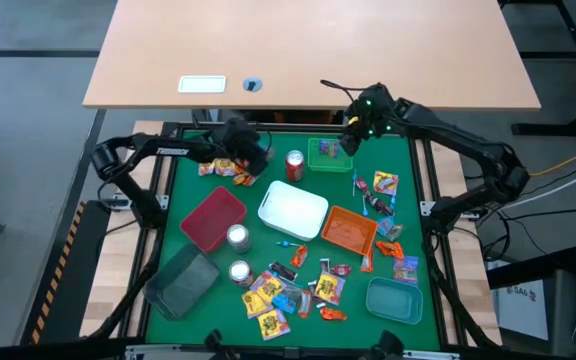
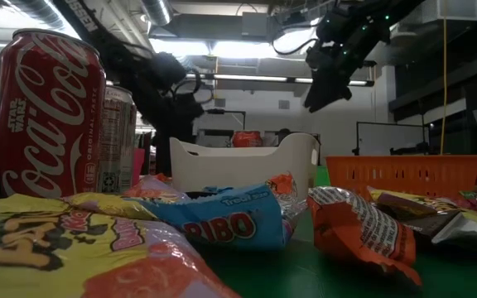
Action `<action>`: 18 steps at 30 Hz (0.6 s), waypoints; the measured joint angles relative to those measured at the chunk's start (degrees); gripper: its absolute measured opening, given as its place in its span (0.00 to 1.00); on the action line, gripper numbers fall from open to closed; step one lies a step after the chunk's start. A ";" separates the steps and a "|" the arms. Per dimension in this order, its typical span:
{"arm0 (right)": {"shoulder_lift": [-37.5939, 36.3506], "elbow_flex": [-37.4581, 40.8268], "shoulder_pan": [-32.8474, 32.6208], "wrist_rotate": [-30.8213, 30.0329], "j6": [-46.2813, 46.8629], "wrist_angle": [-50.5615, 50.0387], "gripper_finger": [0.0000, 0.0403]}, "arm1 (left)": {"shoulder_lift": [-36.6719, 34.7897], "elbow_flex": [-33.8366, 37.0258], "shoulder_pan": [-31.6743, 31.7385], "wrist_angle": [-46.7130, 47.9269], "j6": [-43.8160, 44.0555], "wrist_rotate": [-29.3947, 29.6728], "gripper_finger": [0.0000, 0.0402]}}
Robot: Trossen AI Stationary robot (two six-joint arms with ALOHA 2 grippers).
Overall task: Sort candy
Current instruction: Put the blue candy into the green bin
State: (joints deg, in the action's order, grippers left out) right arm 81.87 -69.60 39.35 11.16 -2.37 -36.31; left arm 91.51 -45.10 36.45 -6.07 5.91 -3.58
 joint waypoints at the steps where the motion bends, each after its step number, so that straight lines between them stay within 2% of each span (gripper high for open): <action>1: -0.36 0.00 0.00 -0.03 -0.60 -0.45 0.41 | -0.74 0.00 0.00 -0.15 0.03 -0.02 0.00; 8: -4.06 0.00 -0.02 -0.02 -2.44 -5.38 0.41 | -5.10 -0.07 -0.48 -5.65 2.84 -0.32 0.00; 18: -7.19 0.00 -0.02 -0.01 -2.32 -7.90 0.41 | -4.42 -0.11 -6.70 -26.85 6.03 1.00 0.00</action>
State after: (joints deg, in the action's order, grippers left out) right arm 74.67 -69.60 39.33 11.16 -4.69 -44.21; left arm 87.09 -45.21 29.75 -32.92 11.94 -2.58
